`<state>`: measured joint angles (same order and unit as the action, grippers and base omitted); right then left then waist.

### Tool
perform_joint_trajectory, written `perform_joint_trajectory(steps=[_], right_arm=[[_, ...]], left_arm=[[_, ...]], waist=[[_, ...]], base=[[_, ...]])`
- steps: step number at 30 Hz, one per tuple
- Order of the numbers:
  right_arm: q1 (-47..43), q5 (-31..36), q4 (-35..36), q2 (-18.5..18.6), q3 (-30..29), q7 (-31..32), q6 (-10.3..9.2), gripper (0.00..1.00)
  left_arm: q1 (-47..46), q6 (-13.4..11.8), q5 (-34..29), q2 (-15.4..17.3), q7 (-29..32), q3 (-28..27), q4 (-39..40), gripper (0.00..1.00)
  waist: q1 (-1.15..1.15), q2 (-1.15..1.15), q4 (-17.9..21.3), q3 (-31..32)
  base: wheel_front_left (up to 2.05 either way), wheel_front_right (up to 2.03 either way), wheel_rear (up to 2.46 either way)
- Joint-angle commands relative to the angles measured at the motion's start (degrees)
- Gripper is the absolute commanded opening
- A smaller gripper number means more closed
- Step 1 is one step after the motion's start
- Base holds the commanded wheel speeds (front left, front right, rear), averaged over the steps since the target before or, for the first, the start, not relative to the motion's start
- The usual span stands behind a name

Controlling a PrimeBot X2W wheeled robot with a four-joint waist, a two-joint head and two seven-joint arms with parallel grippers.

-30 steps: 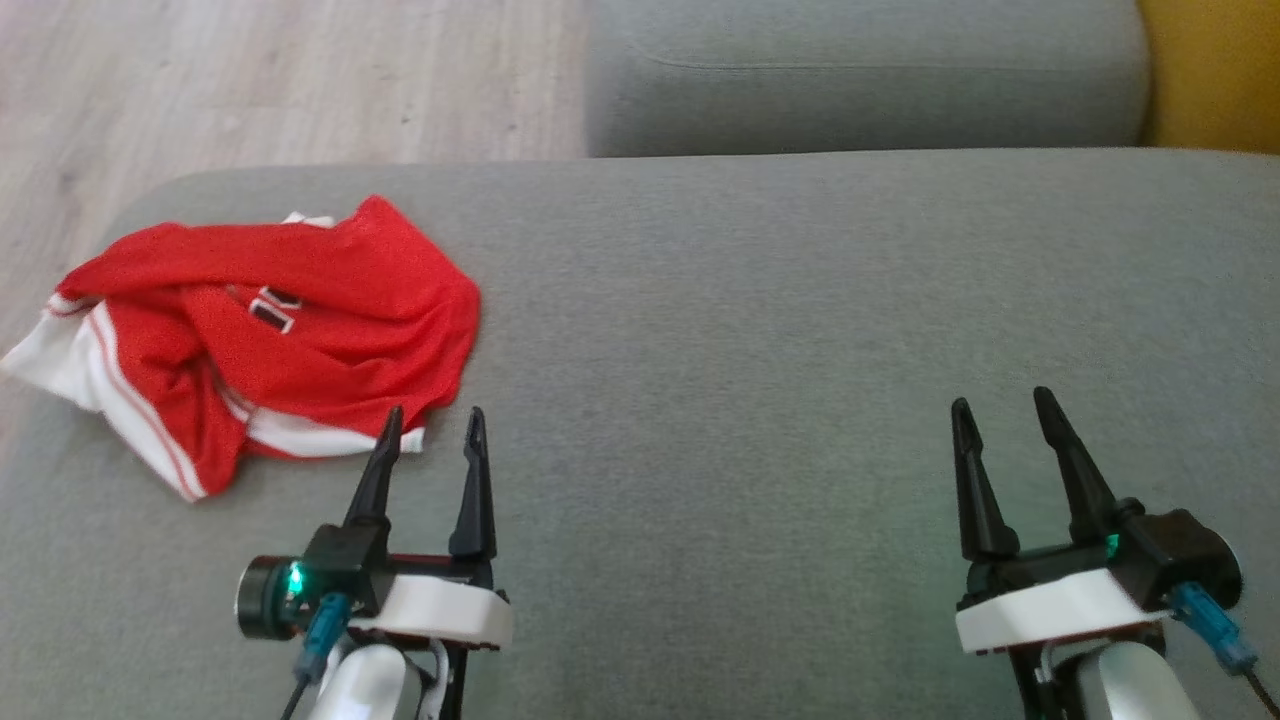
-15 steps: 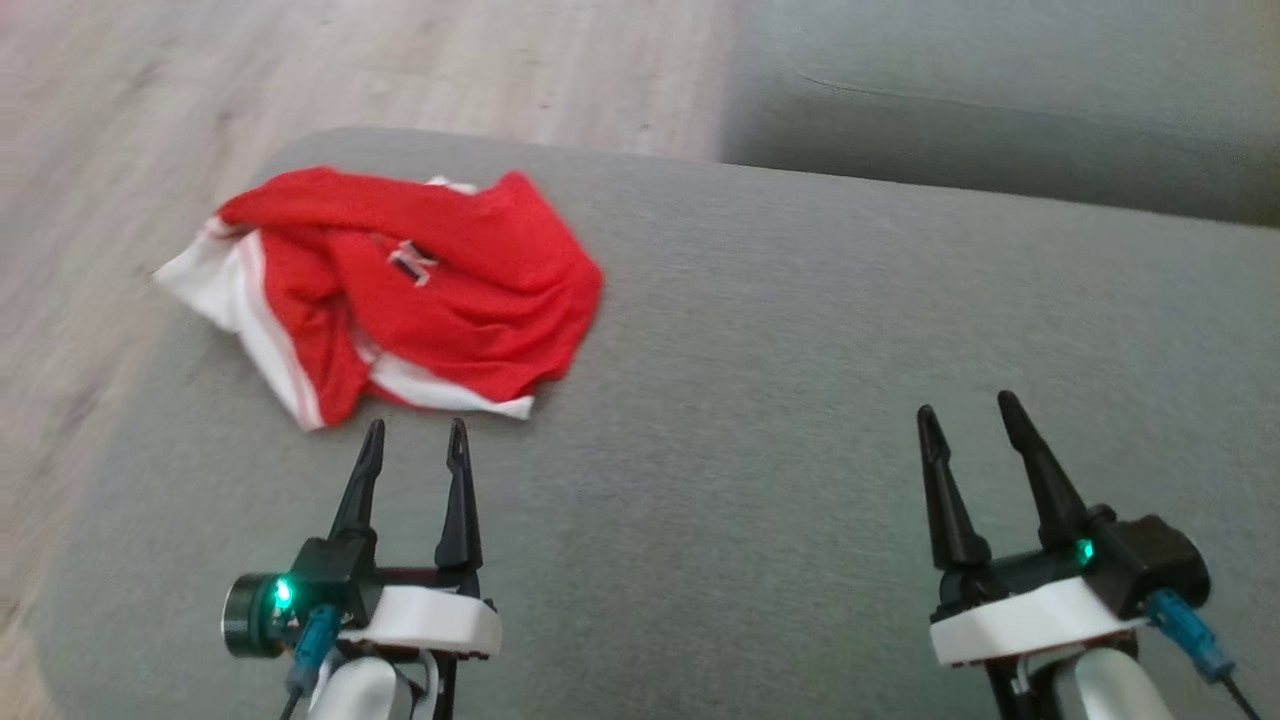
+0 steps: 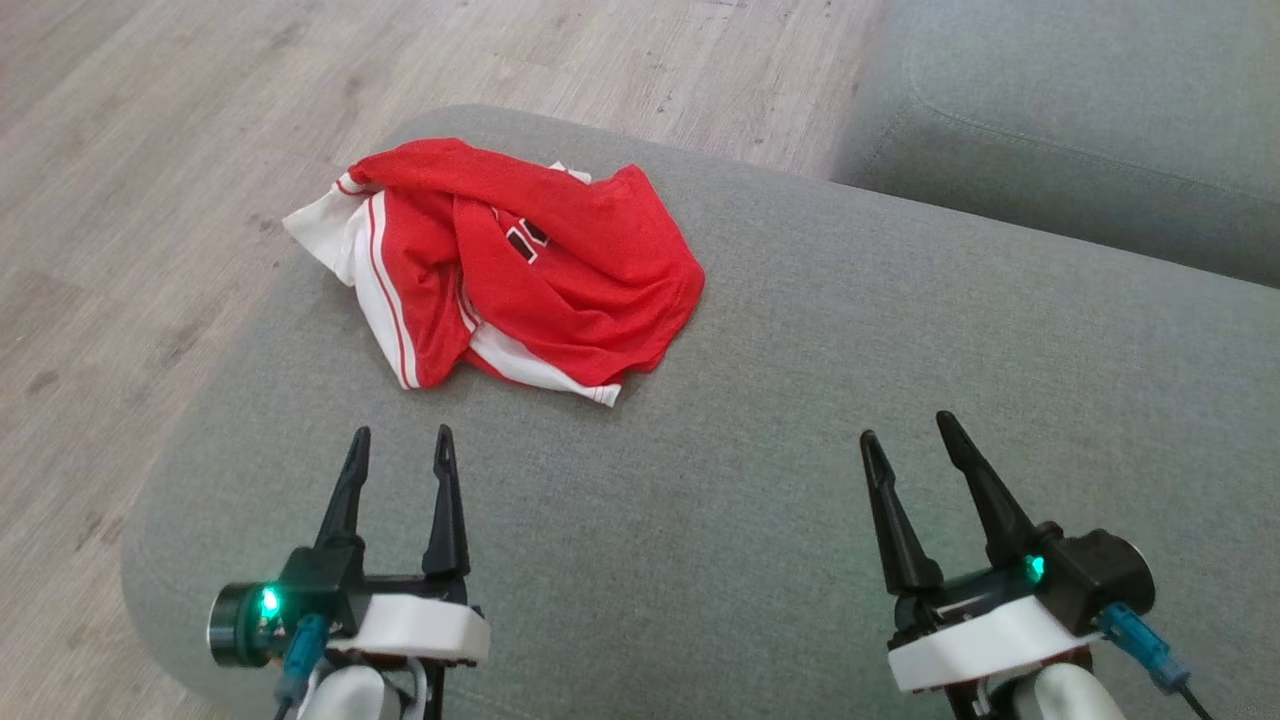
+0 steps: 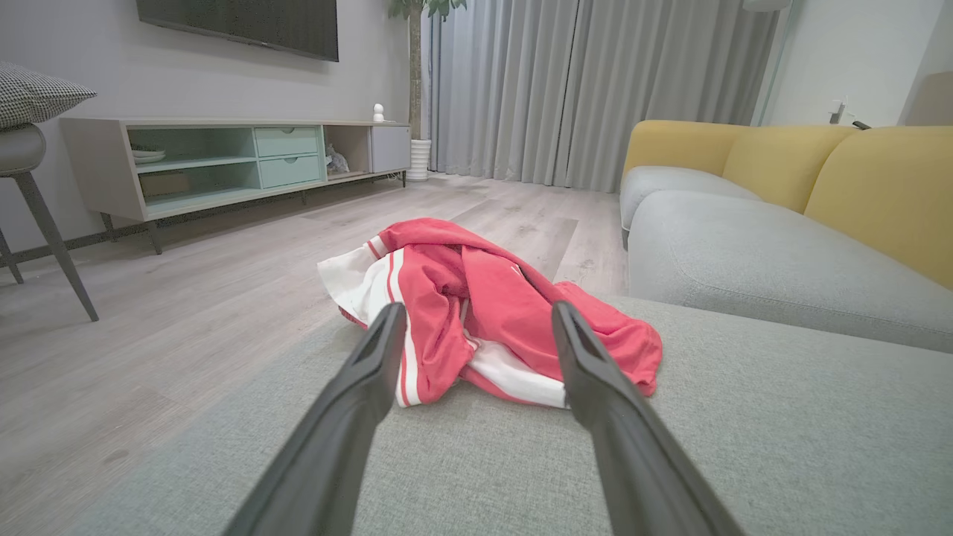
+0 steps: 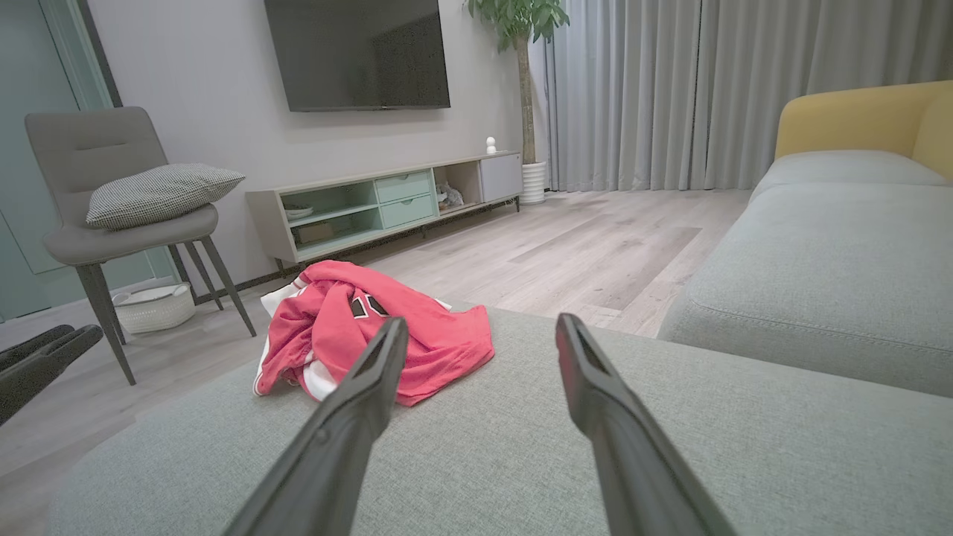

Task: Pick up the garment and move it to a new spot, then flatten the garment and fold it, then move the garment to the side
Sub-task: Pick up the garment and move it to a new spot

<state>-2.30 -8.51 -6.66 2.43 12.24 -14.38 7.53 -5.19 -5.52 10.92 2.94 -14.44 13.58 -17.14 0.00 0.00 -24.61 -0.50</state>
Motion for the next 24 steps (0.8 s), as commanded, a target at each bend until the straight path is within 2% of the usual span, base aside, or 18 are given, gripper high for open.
perform_joint_trajectory(steps=[1, 7, 12, 13, 16, 17, 21, 24], right_arm=[[1.1, -0.3, 1.8, 0.4, 1.4, -0.6, -0.04, 1.00], [1.7, -0.1, 1.8, 0.4, 2.6, -0.6, -0.04, 1.00], [3.2, 1.2, 2.0, 0.4, 2.2, -0.6, -0.04, 1.00], [4.0, 2.0, 1.9, 0.4, 2.4, -0.6, -0.04, 1.00], [5.1, 2.5, 1.8, 0.4, 2.2, -0.6, -0.04, 1.00], [5.1, 2.5, 1.8, 0.4, 2.2, -0.6, -0.04, 1.00], [6.7, 2.6, 2.0, 0.4, 2.4, -0.6, -0.04, 1.00], [7.6, 2.5, 2.1, 0.4, 2.8, -0.6, -0.04, 1.00]], left_arm=[[-1.7, 0.1, -0.5, -0.1, -0.6, -2.1, 2.1, 1.00], [-4.0, 1.1, -1.8, 0.0, -0.6, -2.6, 0.8, 1.00], [-12.7, 3.2, -3.4, 2.2, 0.0, -2.5, -5.7, 1.00], [-17.9, 4.1, -3.7, 3.4, 2.6, -2.5, -9.4, 1.00], [-25.3, 6.0, -4.0, 5.5, 8.1, -2.2, -14.7, 1.00], [-25.3, 6.0, -4.0, 5.5, 8.1, -2.2, -14.7, 1.00], [-33.1, 8.4, -2.3, 7.3, 15.0, -3.1, -21.9, 1.00], [-37.2, 9.0, -0.9, 8.2, 18.6, -4.1, -26.5, 1.00]], waist=[[0.00, 0.00, 0.0, -0.1], [0.00, 0.00, 1.5, -1.4], [0.00, 0.00, 3.9, -5.0], [0.00, 0.00, 5.1, -6.5], [0.00, 0.00, 7.0, -8.6], [0.00, 0.00, 7.0, -8.6], [0.00, 0.00, 9.7, -11.3], [0.00, 0.00, 11.4, -12.9]], base=[[0.00, 0.00, 0.00], [0.00, 0.00, 0.00], [0.00, 0.00, 0.00], [0.00, 0.00, 0.00], [0.00, 0.00, 0.00], [0.00, 0.00, 0.00], [0.00, 0.00, 0.00], [0.00, 0.00, 0.00]])
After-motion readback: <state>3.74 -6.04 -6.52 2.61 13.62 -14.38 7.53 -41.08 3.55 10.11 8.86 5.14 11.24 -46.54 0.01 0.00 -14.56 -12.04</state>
